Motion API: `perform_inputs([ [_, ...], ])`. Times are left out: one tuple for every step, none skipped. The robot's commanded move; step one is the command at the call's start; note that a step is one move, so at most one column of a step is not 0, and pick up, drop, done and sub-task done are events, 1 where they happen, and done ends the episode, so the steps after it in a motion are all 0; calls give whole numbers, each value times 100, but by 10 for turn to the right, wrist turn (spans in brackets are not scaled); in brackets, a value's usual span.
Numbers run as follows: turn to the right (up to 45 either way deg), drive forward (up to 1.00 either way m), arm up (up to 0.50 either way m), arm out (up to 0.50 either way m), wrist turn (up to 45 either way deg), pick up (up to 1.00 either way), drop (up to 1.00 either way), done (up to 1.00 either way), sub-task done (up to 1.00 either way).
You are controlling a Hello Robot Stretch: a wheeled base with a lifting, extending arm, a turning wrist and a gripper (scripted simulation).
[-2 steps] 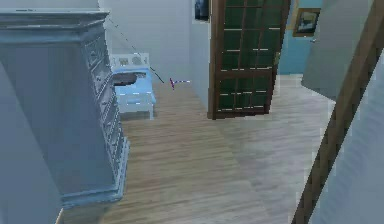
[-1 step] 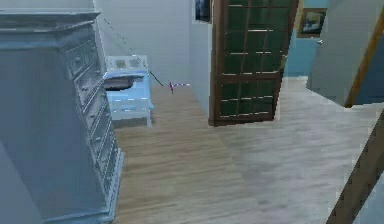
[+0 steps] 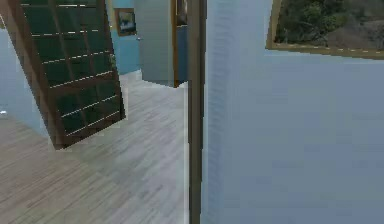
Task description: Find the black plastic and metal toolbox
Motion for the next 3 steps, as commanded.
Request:
perform_inputs([
  [330,0,0,0,0,0,0,0,0],
  [0,5,0,0,0,0,0,0,0],
  [-450,0,0,0,0,0,0,0,0],
])
